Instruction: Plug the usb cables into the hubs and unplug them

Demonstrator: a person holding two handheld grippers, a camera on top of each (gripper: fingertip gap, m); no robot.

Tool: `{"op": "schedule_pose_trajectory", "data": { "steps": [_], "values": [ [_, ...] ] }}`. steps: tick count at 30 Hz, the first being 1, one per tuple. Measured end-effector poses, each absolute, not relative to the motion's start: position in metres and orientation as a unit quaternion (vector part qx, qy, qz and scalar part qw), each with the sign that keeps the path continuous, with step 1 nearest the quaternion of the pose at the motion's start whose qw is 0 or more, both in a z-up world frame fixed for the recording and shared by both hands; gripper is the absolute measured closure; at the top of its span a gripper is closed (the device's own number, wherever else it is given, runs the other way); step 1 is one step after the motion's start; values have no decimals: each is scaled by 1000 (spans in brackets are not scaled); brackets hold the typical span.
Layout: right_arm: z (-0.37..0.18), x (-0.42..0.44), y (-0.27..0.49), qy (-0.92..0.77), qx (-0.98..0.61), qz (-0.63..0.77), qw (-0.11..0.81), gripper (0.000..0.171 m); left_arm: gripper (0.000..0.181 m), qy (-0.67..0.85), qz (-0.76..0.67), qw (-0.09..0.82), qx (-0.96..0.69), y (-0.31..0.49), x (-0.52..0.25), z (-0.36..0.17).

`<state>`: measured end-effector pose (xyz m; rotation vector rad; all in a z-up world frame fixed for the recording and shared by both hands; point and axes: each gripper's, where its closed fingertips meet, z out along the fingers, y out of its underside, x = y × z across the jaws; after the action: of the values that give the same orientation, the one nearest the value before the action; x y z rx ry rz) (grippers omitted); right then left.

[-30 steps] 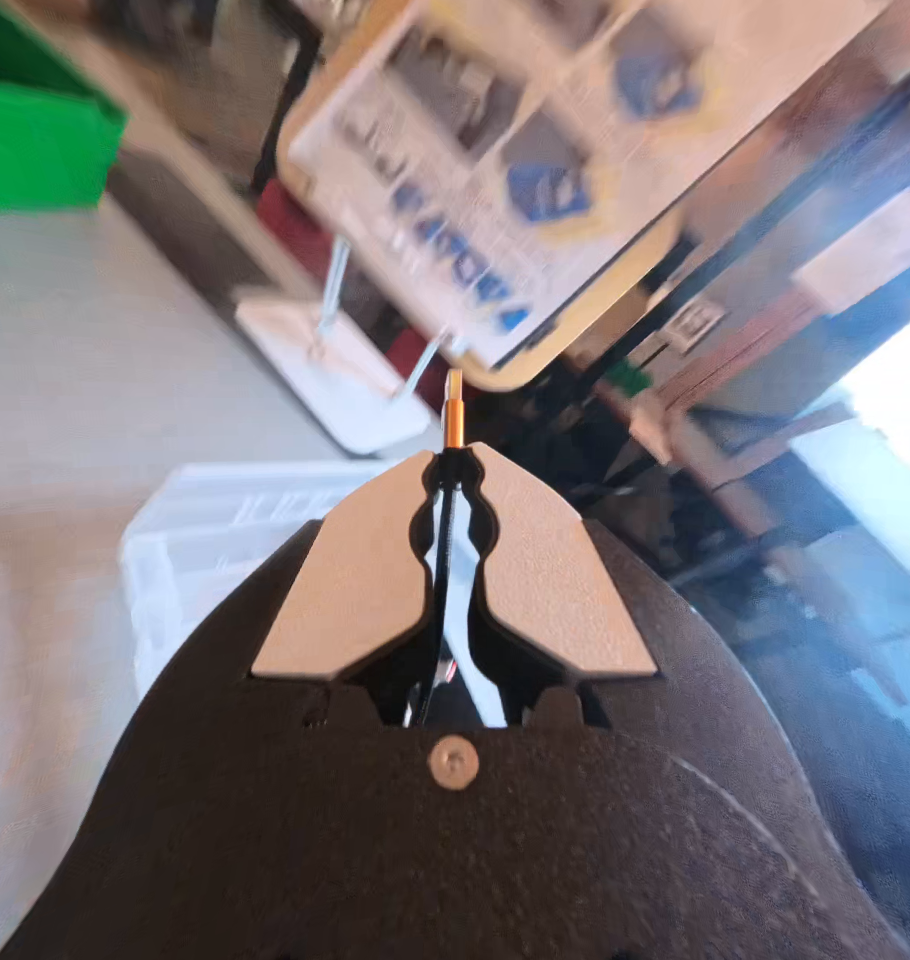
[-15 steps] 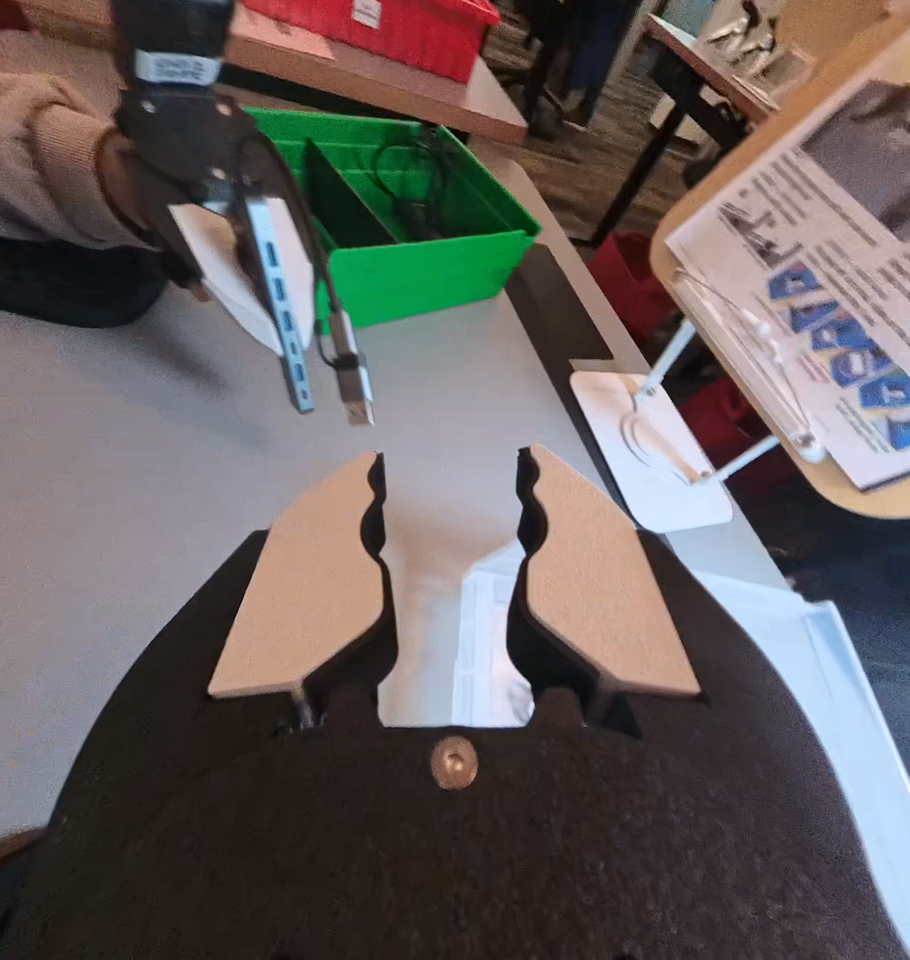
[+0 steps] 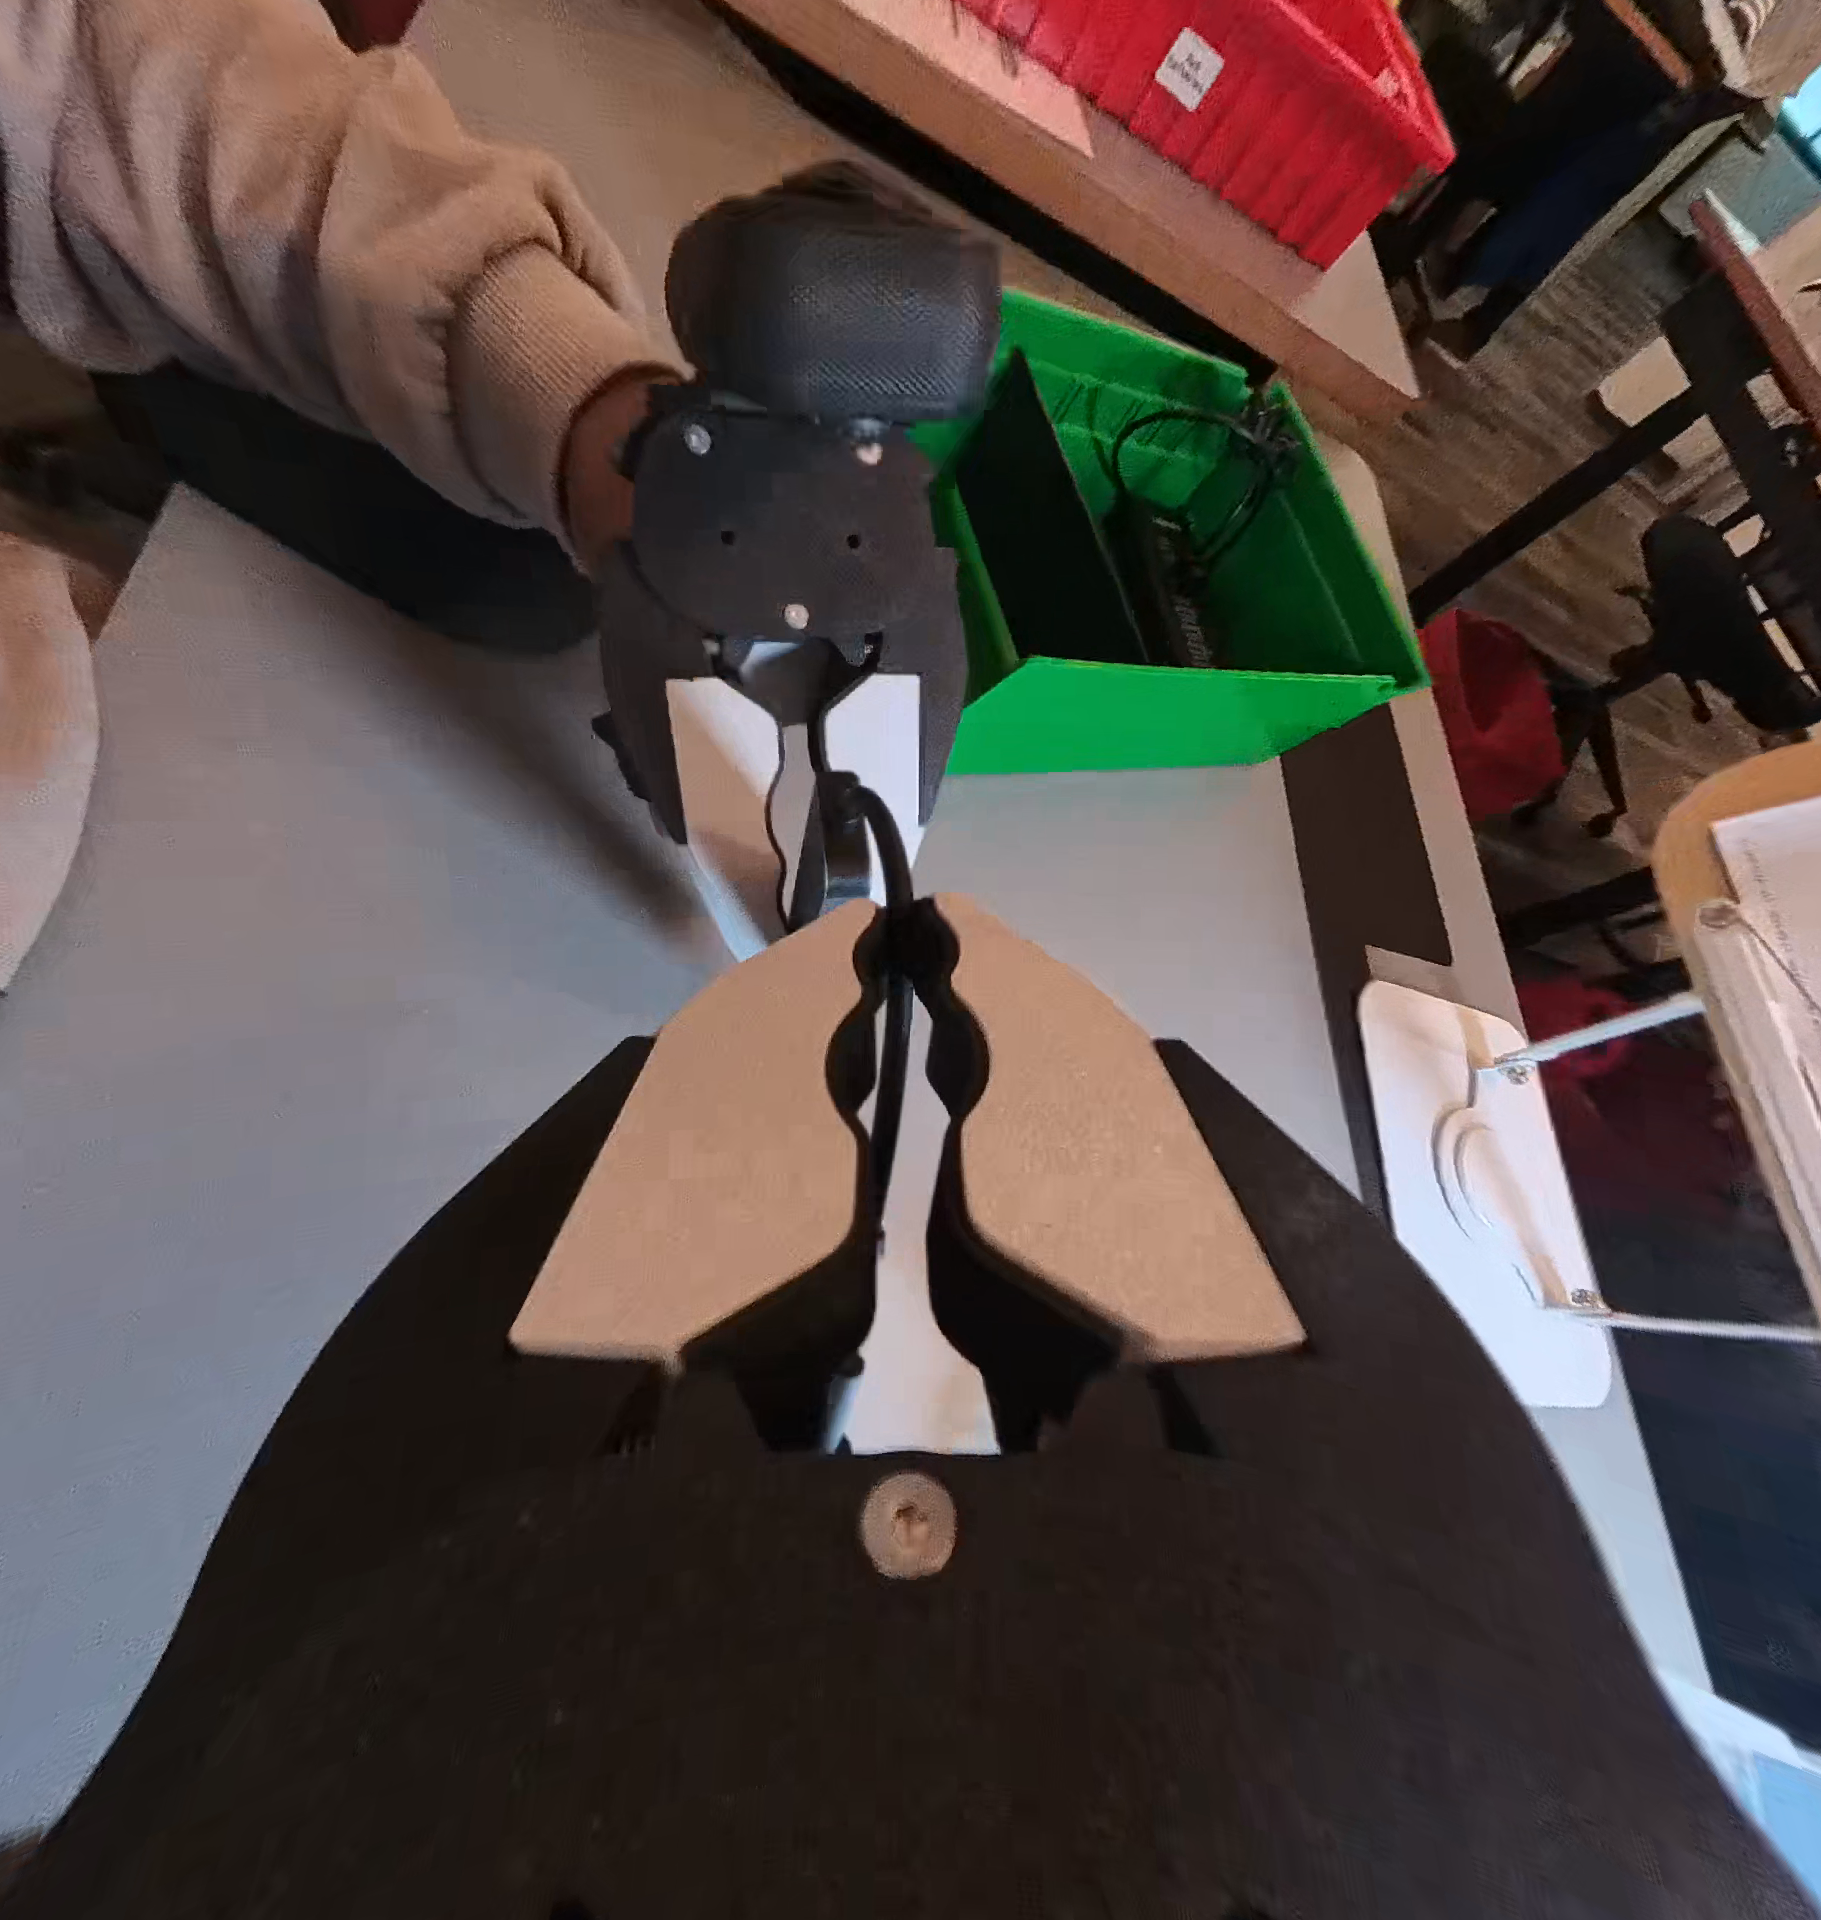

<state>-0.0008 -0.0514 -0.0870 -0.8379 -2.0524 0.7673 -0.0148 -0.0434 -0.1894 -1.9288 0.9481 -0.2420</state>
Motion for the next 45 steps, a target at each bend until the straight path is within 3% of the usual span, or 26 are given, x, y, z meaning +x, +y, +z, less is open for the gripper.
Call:
{"op": "schedule_pose_trajectory", "data": {
  "steps": [1,4,11,16,25,28,37,45],
  "values": [
    [-75,2,-43,-795,-338,307,399,168,168,371,-107,494,-779,-41,-17,-179],
    [-36,16,4,-753,-383,288,451,168,140,316,-119,558,-758,-31,-32,-149],
    [6,54,174,-658,-538,89,520,167,142,275,-124,591,-748,-28,-58,-136],
    [-31,67,281,-615,-616,-22,491,167,143,294,-109,586,-747,-29,-53,-141],
    [-124,56,362,-560,-699,65,440,167,145,288,-108,581,-753,-27,-59,-147],
    [-150,92,393,-529,-747,3,402,150,145,288,-104,579,-756,-27,-62,-148],
    [-126,143,397,-478,-762,-29,436,126,145,270,-104,584,-759,-24,-74,-145],
    [-54,111,272,-461,-664,199,553,126,145,187,-22,646,-739,-36,-152,-81]
  ]
}}
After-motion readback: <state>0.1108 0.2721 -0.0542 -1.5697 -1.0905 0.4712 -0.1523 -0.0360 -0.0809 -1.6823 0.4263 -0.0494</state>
